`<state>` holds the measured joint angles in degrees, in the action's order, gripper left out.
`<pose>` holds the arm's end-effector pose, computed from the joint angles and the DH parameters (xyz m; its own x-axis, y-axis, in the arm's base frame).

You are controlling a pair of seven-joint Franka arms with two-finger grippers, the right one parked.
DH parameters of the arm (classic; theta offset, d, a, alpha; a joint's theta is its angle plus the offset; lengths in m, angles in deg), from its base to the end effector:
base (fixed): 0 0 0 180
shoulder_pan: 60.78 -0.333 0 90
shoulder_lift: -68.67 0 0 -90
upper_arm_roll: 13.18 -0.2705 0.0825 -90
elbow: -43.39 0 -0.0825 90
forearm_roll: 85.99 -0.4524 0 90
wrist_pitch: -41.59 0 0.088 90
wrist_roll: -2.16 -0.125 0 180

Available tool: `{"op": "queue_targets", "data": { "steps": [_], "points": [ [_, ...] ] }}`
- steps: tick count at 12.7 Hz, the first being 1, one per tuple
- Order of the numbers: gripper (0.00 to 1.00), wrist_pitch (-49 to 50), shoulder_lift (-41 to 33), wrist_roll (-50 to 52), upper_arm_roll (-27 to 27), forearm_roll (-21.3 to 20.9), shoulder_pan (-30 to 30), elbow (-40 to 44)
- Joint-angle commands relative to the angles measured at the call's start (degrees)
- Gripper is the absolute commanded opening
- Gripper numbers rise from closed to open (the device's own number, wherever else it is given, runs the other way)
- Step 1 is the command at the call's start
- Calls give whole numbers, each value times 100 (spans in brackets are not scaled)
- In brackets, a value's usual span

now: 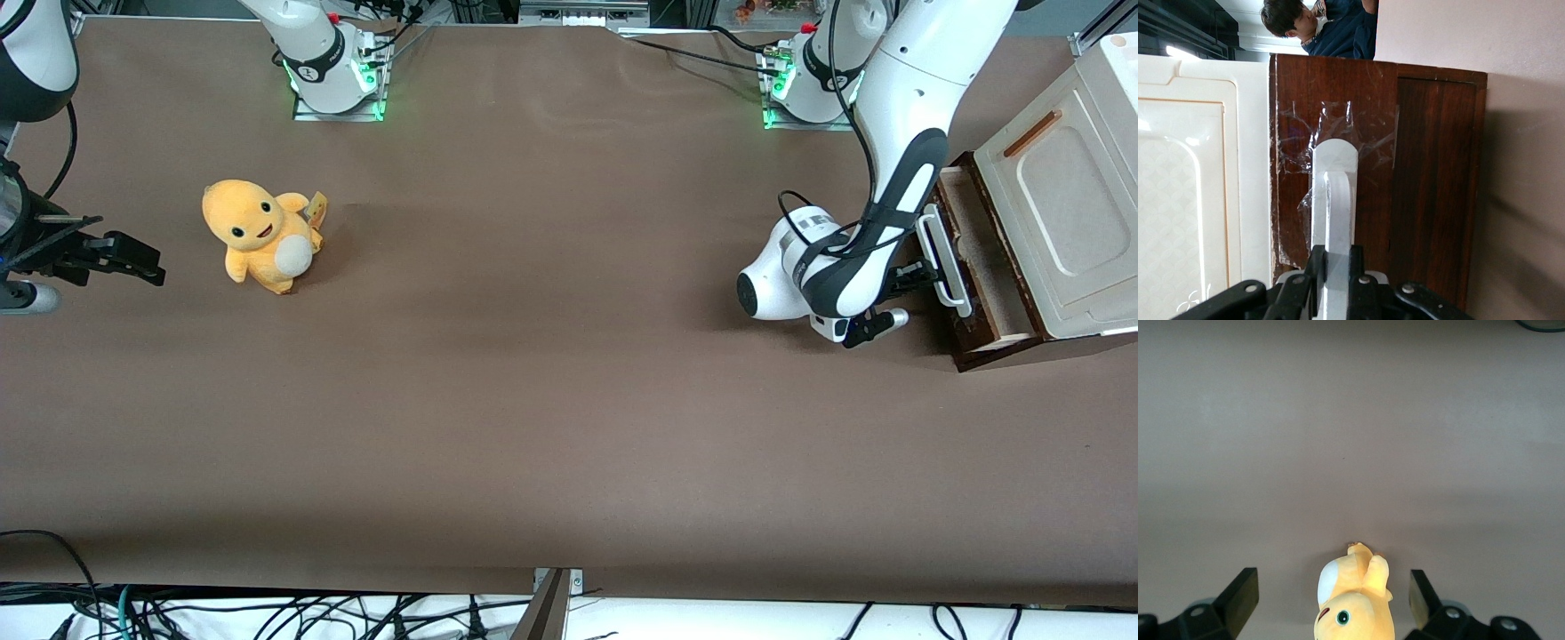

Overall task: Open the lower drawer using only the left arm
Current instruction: 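Pull the handle away from the cabinet with the left gripper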

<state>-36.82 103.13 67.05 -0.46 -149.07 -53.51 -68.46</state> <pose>0.5284 -0.0702 0.0850 0.9786 0.2039 0.0293 0.0675 -0.1827 -0.9808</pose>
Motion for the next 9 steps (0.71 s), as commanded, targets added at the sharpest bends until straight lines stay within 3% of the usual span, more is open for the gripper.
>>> {"op": "queue_targets", "data": {
  "steps": [1,9],
  "points": [
    [18,300,43,33,178,367,73,128],
    [18,326,35,33,222,455,73,172]
  ]
}}
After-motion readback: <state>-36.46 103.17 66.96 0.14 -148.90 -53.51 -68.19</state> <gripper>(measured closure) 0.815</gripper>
